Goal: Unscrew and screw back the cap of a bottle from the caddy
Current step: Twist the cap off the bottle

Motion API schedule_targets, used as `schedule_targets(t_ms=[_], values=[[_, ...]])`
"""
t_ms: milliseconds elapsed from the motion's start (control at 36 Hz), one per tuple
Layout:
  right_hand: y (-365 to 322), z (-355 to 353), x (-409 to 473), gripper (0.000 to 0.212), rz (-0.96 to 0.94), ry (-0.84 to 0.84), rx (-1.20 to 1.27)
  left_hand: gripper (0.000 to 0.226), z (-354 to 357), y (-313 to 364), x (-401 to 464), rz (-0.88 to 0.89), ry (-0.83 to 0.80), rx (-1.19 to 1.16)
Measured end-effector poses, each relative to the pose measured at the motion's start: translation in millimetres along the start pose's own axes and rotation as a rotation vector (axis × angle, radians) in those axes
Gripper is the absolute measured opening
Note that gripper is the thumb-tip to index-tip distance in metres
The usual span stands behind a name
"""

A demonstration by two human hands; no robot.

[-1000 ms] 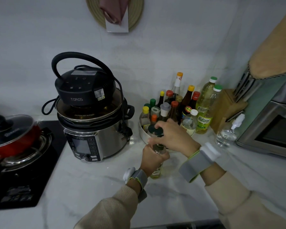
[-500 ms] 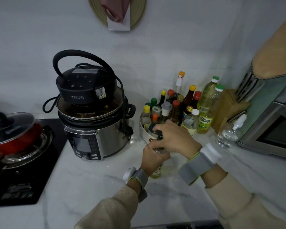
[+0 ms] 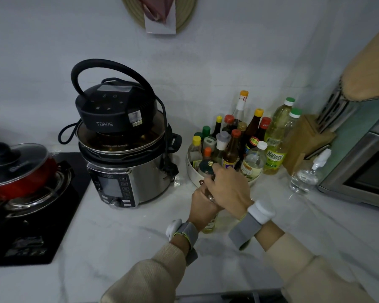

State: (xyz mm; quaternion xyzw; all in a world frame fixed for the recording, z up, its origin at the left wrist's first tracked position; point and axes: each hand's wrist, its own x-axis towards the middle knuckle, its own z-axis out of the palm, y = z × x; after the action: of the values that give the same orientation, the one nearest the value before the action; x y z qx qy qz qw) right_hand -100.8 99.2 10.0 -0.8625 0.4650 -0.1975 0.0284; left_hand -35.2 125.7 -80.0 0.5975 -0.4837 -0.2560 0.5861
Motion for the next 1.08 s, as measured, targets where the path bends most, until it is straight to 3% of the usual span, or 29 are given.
schedule_targets(t_ms=[389,584,667,723,806,918,1084], values=[[2.7,3.2,7.7,0.016,0.033,-0.033,0.152,0.039,-4.3,12.0,-4.8,-0.006,-0.005,-0.19],[4.8,7.2,8.9,0.024,0.153,-0.096,0.273,0.037,-1.8,3.2,-6.2,-0.062,-0.007,-0.193],[8.9,4.5,18.8,0.027,0.316,-0.219,0.646,0.033,-0.9,-3.6,-6.0,-0.085,0.013,-0.182],[16.2,5.3,24.3,0.03,0.586,-0.203,0.983,0.031,0.8,-6.7,-7.1,-0.102,0.017,-0.179],[26.1,7.6,19.6,0.033,0.842,-0.191,1.136,0.033,1.8,-4.2,-7.8,-0.111,-0.001,-0.198],[25.9,10.6,14.8,0.032,0.905,-0.187,1.289,0.038,-0.6,-2.2,-4.6,-0.106,-0.015,-0.214],[32.6,9.6,7.6,0.036,0.878,-0.144,1.382,0.029,-3.5,-0.9,-5.4,-0.135,-0.064,-0.182]])
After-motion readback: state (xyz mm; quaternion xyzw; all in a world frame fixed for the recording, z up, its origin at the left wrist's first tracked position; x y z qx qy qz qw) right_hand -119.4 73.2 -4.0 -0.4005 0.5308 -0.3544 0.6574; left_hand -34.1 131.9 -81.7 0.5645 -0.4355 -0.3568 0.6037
